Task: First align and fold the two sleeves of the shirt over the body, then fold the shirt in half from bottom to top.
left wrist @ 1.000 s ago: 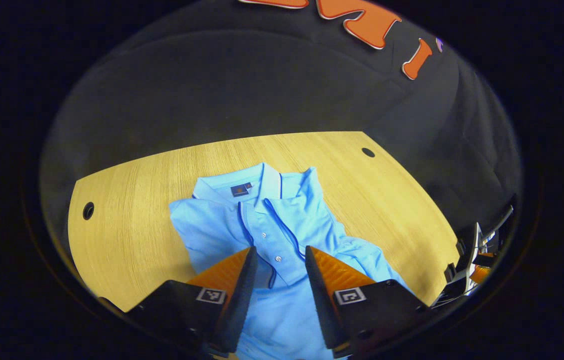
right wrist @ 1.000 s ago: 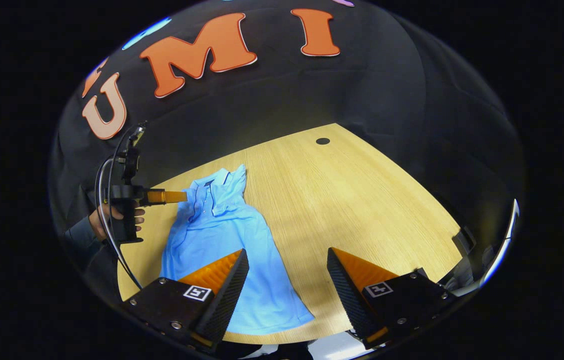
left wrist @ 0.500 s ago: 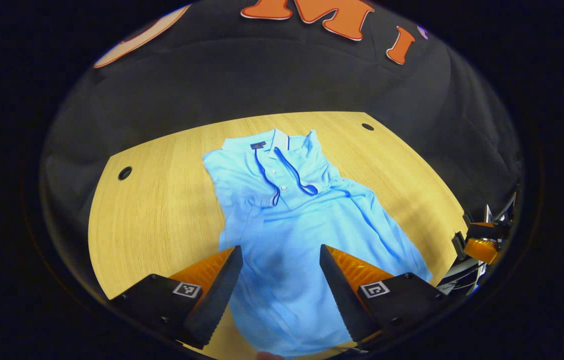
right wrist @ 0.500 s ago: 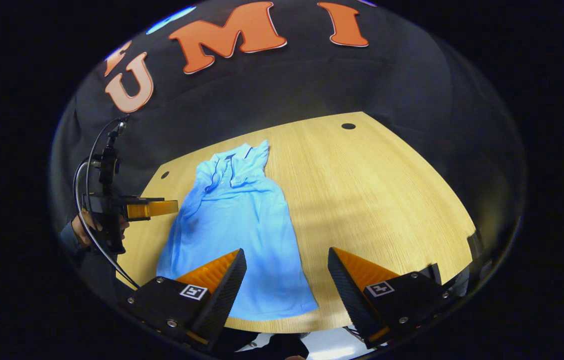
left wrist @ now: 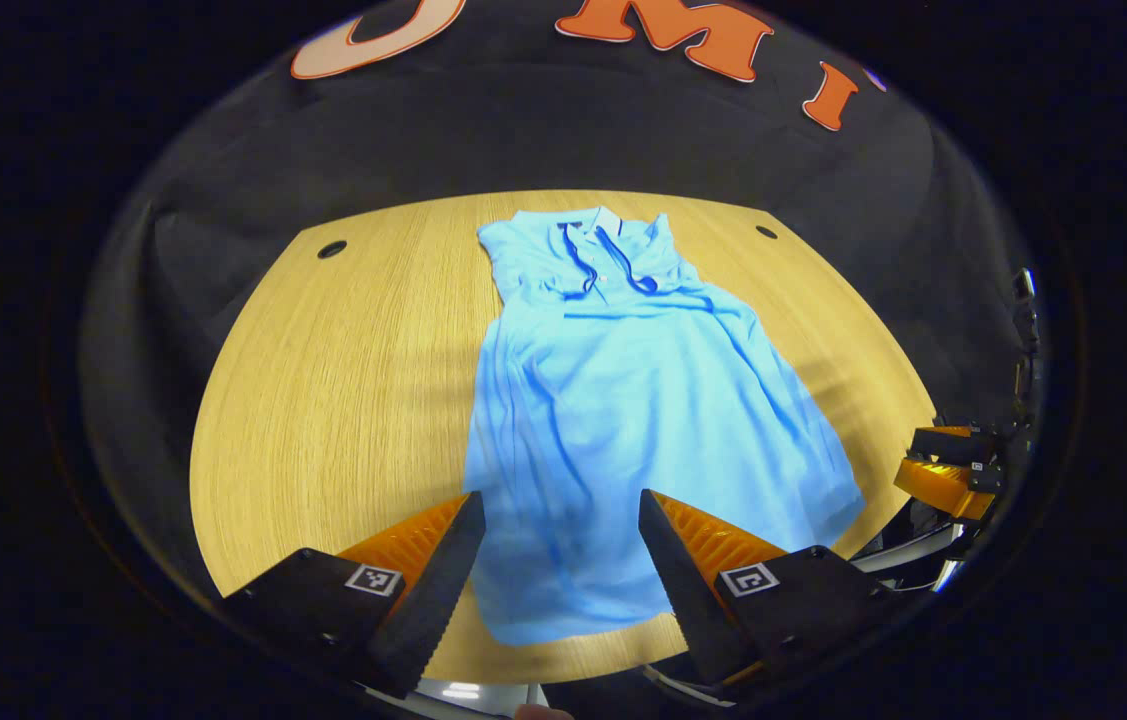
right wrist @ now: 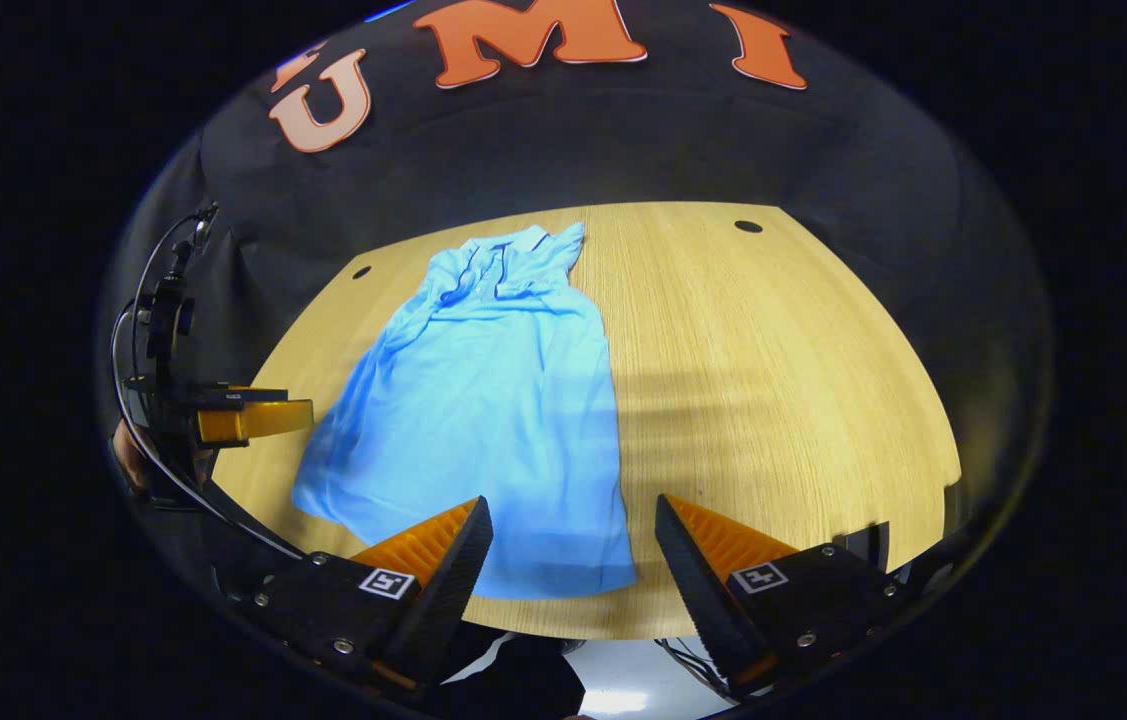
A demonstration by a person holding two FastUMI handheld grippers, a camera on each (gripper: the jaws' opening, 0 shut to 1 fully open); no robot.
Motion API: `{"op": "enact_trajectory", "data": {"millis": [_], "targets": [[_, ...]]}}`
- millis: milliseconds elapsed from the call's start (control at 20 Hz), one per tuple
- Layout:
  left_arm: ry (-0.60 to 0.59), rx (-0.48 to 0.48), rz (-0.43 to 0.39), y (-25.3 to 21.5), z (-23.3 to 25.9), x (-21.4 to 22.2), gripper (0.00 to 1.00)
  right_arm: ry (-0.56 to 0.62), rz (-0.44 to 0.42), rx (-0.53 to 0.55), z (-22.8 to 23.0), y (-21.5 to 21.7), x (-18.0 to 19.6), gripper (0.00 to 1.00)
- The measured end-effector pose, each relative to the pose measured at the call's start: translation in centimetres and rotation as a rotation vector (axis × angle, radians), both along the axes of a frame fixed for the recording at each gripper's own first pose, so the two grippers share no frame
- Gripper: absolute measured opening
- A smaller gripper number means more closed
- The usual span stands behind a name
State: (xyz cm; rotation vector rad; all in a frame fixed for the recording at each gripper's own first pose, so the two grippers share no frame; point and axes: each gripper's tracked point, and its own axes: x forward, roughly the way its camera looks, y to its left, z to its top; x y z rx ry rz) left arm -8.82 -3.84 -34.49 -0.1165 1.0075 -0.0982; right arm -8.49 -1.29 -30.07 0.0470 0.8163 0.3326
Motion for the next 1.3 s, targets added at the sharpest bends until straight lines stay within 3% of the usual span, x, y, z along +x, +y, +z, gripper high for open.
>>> {"op": "enact_trajectory", "data": {"millis": [350,700,900,1000,1100,1150,1200,1250,1300], "targets": [[0.136,0.025,0.029,0.5,-4.9,-5.0,1.00,0.098,0.024,-0.053,-4.2,-0.2,-0.7,0.98],[0.213,0.040,0.036,0.7,-7.0,-5.2,0.99,0.158,0.006,-0.106,-6.9,0.4,0.7,0.97],[0.294,0.061,0.067,0.6,-7.5,-5.2,0.98,0.178,0.005,-0.145,-7.6,0.9,1.2,0.91],[0.322,0.056,0.085,0.4,-7.6,-5.0,0.98,0.185,-0.012,-0.210,-7.8,0.1,1.3,0.77],[0.326,0.058,0.061,-0.1,-7.5,-4.9,0.98,0.211,-0.025,-0.210,-7.6,0.5,1.2,0.65],[0.321,0.057,0.045,-0.4,-7.6,-4.9,0.93,0.223,-0.023,-0.213,-7.7,0.6,1.3,0.55],[0.313,0.059,0.024,-1.0,-7.4,-4.7,0.80,0.231,-0.033,-0.207,-7.6,0.6,1.4,0.48],[0.303,0.062,-0.010,-1.6,-7.4,-4.6,0.68,0.234,-0.057,-0.193,-7.7,0.5,1.8,0.29],[0.294,0.068,-0.042,-2.2,-7.3,-4.6,0.58,0.230,-0.077,-0.161,-7.5,0.7,2.0,0.20]]}}
